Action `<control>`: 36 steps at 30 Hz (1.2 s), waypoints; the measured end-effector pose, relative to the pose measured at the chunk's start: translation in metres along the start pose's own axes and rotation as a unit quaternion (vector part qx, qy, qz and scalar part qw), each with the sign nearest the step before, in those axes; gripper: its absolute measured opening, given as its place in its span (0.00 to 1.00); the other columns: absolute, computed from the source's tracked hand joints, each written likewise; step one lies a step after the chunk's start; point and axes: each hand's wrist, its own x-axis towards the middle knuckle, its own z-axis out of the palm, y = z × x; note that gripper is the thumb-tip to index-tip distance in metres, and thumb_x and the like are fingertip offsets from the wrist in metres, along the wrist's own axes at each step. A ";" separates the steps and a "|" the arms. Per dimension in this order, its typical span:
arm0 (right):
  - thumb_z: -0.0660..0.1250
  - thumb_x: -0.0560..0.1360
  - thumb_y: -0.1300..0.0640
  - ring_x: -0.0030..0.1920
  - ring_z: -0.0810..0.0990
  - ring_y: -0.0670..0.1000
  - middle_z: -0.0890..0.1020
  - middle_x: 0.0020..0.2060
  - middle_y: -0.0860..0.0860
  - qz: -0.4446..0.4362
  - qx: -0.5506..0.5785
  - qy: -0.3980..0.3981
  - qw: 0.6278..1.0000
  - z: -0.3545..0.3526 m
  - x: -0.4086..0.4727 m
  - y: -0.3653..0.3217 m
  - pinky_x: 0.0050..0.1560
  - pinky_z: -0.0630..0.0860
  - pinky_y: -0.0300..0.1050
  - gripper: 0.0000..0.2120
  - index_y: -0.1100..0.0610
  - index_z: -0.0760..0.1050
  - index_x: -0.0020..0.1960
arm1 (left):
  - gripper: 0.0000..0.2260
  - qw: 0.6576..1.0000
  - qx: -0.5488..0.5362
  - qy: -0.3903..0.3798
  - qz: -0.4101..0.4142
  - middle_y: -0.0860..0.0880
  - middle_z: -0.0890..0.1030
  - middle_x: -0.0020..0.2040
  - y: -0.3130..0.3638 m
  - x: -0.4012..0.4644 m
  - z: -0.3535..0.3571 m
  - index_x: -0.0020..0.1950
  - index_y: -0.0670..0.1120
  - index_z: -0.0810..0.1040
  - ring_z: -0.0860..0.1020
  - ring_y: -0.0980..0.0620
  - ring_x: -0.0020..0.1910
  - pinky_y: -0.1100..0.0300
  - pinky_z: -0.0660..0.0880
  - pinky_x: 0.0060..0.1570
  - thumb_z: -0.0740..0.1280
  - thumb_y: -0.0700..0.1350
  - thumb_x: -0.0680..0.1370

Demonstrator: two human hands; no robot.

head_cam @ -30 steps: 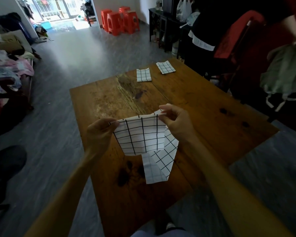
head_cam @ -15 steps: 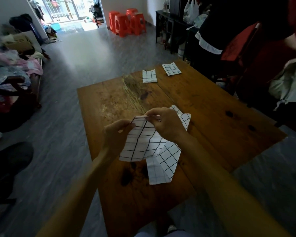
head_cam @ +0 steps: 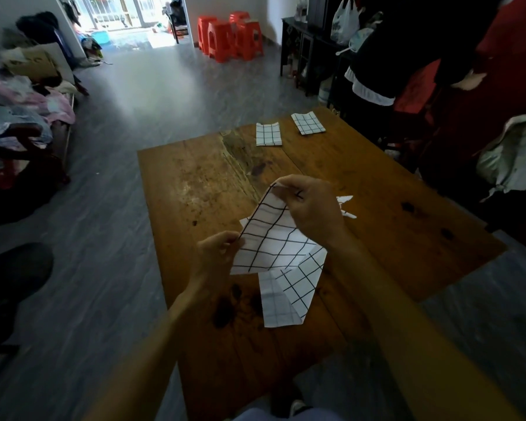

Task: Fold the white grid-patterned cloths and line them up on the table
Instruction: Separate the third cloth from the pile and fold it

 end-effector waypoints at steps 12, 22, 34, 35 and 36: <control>0.68 0.76 0.57 0.45 0.80 0.42 0.84 0.46 0.48 0.018 -0.058 0.038 0.997 0.008 -0.007 0.003 0.48 0.77 0.37 0.08 0.57 0.82 0.53 | 0.05 0.962 0.240 -0.117 -0.060 0.51 0.80 0.42 -0.014 0.008 -0.024 0.45 0.48 0.78 0.78 0.54 0.38 0.60 0.78 0.39 0.64 0.42 0.79; 0.69 0.75 0.60 0.45 0.81 0.46 0.85 0.44 0.49 0.012 -0.097 -0.002 0.995 0.046 -0.025 -0.022 0.47 0.78 0.42 0.07 0.56 0.83 0.51 | 0.05 0.989 -0.003 -0.055 0.137 0.56 0.80 0.40 0.028 0.029 -0.038 0.49 0.44 0.81 0.76 0.66 0.37 0.75 0.70 0.38 0.71 0.40 0.74; 0.70 0.75 0.58 0.44 0.75 0.26 0.81 0.44 0.43 0.099 -0.052 0.083 0.990 0.048 -0.038 -0.048 0.46 0.68 0.20 0.08 0.57 0.83 0.53 | 0.13 0.995 0.019 -0.068 0.076 0.61 0.68 0.26 -0.027 -0.008 -0.040 0.34 0.51 0.72 0.69 0.61 0.23 0.70 0.61 0.26 0.67 0.41 0.77; 0.70 0.74 0.58 0.44 0.76 0.28 0.81 0.43 0.43 0.097 -0.055 0.089 0.990 0.049 -0.039 -0.049 0.46 0.69 0.21 0.08 0.57 0.83 0.53 | 0.16 0.994 0.032 -0.074 0.069 0.60 0.67 0.25 -0.033 -0.010 -0.039 0.33 0.53 0.68 0.67 0.60 0.22 0.70 0.60 0.26 0.67 0.41 0.78; 0.71 0.74 0.58 0.43 0.77 0.31 0.82 0.43 0.44 0.096 -0.056 0.093 0.989 0.049 -0.040 -0.050 0.46 0.71 0.23 0.08 0.57 0.83 0.52 | 0.17 0.994 0.048 -0.083 0.061 0.59 0.66 0.25 -0.038 -0.013 -0.039 0.32 0.54 0.66 0.65 0.60 0.22 0.70 0.59 0.27 0.66 0.42 0.78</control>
